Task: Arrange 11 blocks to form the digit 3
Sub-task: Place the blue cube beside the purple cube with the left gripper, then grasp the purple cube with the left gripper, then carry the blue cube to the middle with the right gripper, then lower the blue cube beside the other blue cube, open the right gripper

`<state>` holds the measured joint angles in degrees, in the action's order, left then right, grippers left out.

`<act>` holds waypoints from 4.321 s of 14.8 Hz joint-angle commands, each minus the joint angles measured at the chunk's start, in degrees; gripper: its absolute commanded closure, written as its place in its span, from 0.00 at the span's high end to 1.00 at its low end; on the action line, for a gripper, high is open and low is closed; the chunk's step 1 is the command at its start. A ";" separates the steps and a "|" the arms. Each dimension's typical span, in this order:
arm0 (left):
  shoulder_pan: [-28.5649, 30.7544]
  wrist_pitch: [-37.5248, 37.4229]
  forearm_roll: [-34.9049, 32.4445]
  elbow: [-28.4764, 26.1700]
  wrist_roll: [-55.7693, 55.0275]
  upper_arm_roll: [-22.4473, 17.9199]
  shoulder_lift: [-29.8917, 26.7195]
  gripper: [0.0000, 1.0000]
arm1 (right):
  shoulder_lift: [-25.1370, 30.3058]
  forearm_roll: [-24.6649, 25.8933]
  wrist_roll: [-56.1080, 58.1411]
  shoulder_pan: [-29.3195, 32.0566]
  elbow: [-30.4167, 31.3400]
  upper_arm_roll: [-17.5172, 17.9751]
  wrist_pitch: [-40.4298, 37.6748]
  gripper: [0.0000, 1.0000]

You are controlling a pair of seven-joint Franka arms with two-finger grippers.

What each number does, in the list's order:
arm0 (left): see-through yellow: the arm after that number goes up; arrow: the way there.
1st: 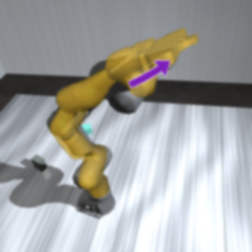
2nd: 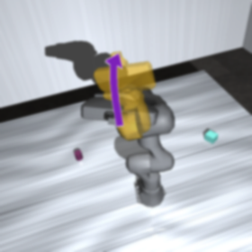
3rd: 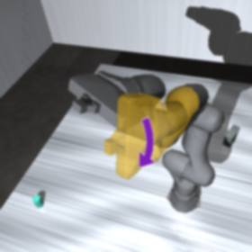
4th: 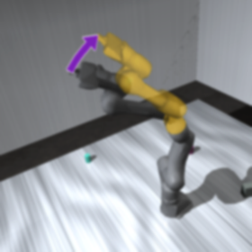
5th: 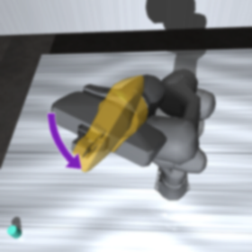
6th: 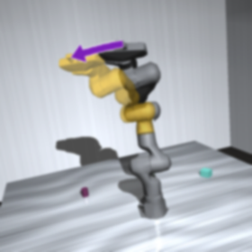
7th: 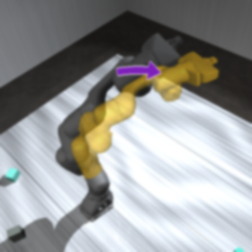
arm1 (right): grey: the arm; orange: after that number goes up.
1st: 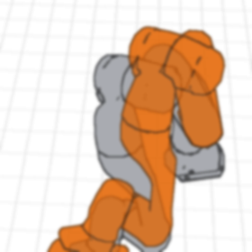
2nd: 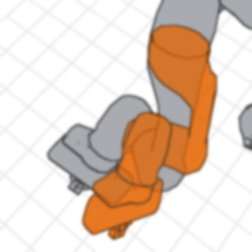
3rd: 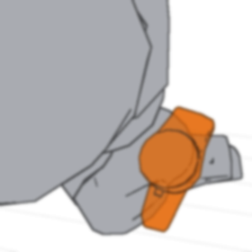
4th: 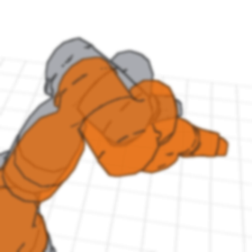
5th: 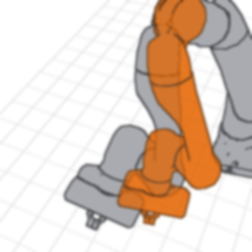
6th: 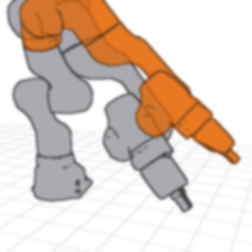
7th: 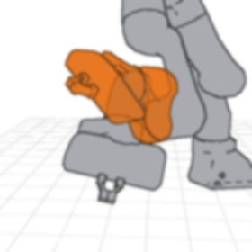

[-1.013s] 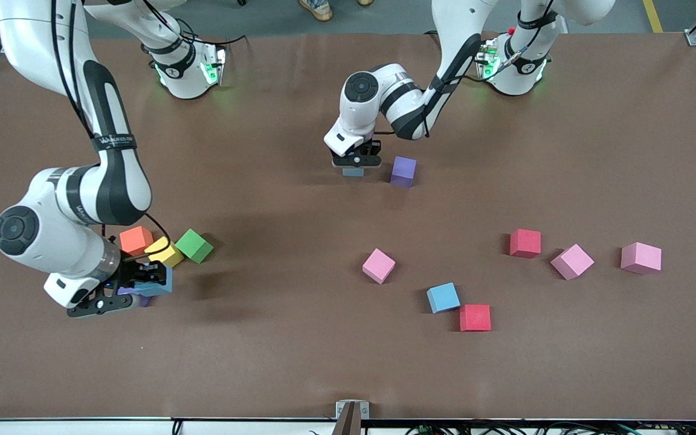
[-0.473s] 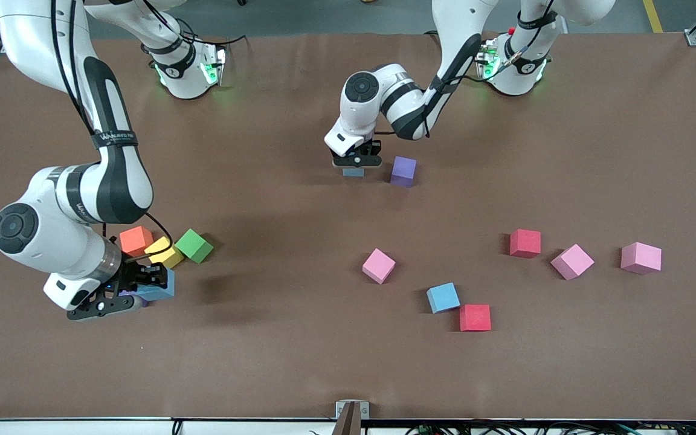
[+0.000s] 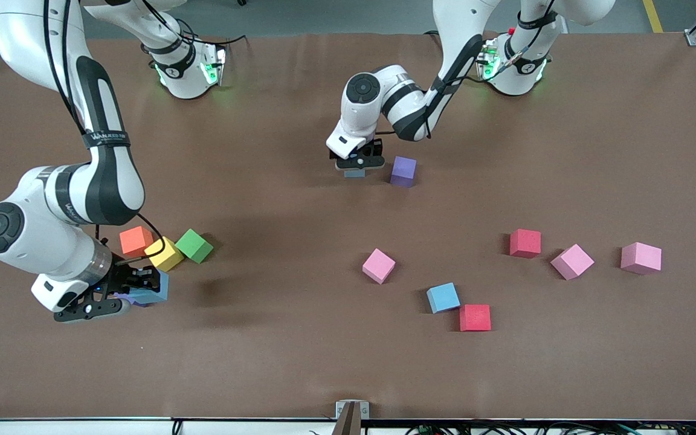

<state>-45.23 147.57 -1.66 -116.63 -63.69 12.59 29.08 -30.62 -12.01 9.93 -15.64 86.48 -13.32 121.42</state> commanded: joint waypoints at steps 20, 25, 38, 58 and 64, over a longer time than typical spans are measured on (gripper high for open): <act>17.01 -12.92 7.90 -9.66 -36.95 0.06 -13.70 1.00 | 16.46 -8.47 -55.43 -15.72 22.38 0.66 -3.15 0.16; 14.47 -12.48 7.72 -10.02 -57.67 0.33 -12.03 1.00 | 16.91 -8.38 -72.66 -24.94 29.08 0.49 5.83 0.13; 12.36 -9.23 4.73 -11.07 -60.41 0.24 -7.28 0.70 | 13.14 -8.12 -117.04 -38.75 36.39 0.66 16.92 0.17; 7.88 -9.75 5.52 -6.59 -82.38 0.59 -6.84 0.23 | 4.52 -8.03 -138.78 -50.45 37.44 0.66 26.15 0.20; 7.52 -8.87 4.82 -4.93 -83.09 0.59 -5.36 0.23 | 4.61 -8.03 -138.96 -51.15 39.11 0.66 27.20 0.20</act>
<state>-37.42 138.33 3.95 -123.27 -146.25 13.18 22.13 -24.34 -19.43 -127.25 -64.79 122.84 -12.86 147.11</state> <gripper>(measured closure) 0.405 0.480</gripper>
